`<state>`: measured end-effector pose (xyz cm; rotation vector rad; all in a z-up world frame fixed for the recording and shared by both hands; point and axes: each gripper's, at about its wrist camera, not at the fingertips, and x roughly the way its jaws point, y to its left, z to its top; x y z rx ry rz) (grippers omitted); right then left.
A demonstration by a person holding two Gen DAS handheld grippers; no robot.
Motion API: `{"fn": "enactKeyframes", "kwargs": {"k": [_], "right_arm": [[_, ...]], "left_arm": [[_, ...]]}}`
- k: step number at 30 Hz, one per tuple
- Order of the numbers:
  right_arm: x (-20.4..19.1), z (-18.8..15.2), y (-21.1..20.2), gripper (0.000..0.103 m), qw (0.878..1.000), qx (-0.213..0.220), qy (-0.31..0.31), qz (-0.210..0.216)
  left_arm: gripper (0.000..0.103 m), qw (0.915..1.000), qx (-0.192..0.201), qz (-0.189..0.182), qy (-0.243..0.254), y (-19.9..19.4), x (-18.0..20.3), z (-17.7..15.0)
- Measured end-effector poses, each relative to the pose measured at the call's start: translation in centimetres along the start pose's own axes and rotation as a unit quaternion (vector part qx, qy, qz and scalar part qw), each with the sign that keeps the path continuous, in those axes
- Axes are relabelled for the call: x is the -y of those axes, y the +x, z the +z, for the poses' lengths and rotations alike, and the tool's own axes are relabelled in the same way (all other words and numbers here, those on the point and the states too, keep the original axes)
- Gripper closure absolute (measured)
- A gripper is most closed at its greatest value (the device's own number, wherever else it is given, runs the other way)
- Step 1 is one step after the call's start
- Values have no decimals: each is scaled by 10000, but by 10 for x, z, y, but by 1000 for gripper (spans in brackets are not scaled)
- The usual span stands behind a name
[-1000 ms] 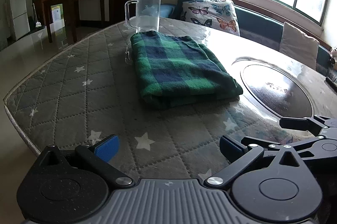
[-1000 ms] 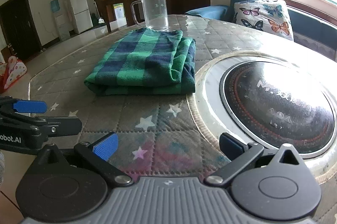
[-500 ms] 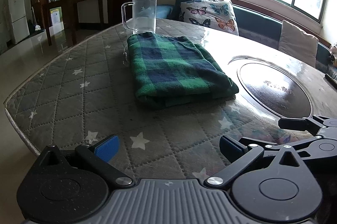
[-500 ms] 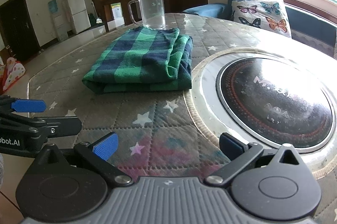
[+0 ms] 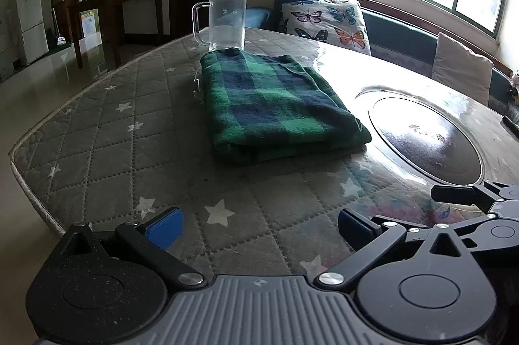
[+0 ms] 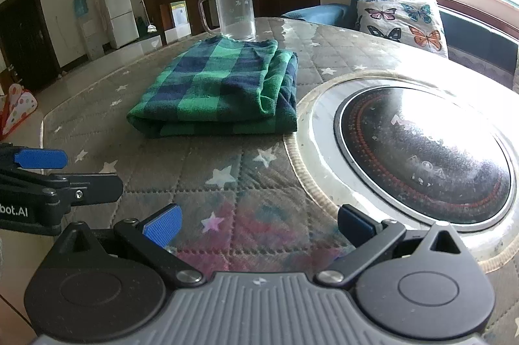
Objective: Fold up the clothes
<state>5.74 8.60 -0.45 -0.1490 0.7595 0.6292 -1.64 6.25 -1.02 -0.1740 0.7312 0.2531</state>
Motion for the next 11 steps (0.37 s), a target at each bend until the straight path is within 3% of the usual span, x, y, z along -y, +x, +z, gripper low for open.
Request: {"fn": "enactKeyframes", "kwargs": {"k": [11], "right_arm": [[-4, -3, -2, 0, 10000, -18, -52, -1]], "left_arm": [[0, 10000, 23, 42, -5, -3, 1, -1]]}}
